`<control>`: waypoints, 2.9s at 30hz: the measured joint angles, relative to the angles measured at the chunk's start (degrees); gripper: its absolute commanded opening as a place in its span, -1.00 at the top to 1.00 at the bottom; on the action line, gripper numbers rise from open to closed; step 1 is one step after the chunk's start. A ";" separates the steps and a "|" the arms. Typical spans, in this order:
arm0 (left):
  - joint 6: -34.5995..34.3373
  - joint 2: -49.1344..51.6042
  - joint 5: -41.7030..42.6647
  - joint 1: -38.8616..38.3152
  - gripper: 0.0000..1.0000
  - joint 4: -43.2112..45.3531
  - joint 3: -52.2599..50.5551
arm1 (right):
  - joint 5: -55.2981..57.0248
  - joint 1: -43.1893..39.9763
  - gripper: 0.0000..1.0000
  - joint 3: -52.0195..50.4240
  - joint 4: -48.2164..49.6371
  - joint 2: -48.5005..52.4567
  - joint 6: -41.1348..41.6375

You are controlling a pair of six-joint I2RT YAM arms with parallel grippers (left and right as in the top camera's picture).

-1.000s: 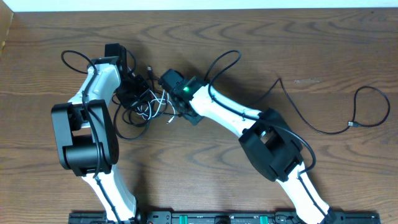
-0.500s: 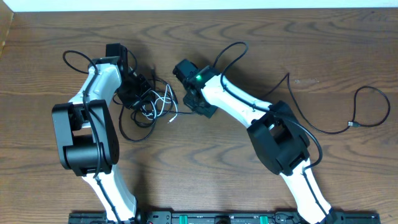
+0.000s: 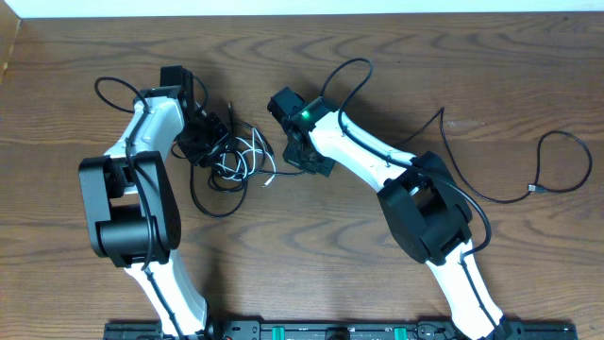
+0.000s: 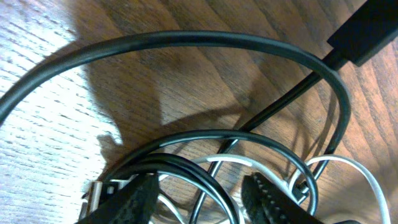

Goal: Untangle cables

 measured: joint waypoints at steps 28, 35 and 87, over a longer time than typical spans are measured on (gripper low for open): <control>-2.99 0.96 -6.16 -9.18 0.85 0.87 -0.04 | -2.25 -0.92 0.97 0.00 -0.35 -0.07 -7.10; -2.95 0.92 4.13 -4.59 0.85 -2.95 -0.04 | -13.46 -6.93 0.86 -0.22 -0.79 -0.04 -15.67; 4.81 0.83 32.96 6.23 0.85 -1.64 -0.13 | -21.20 -3.02 0.99 -1.27 12.96 0.87 16.22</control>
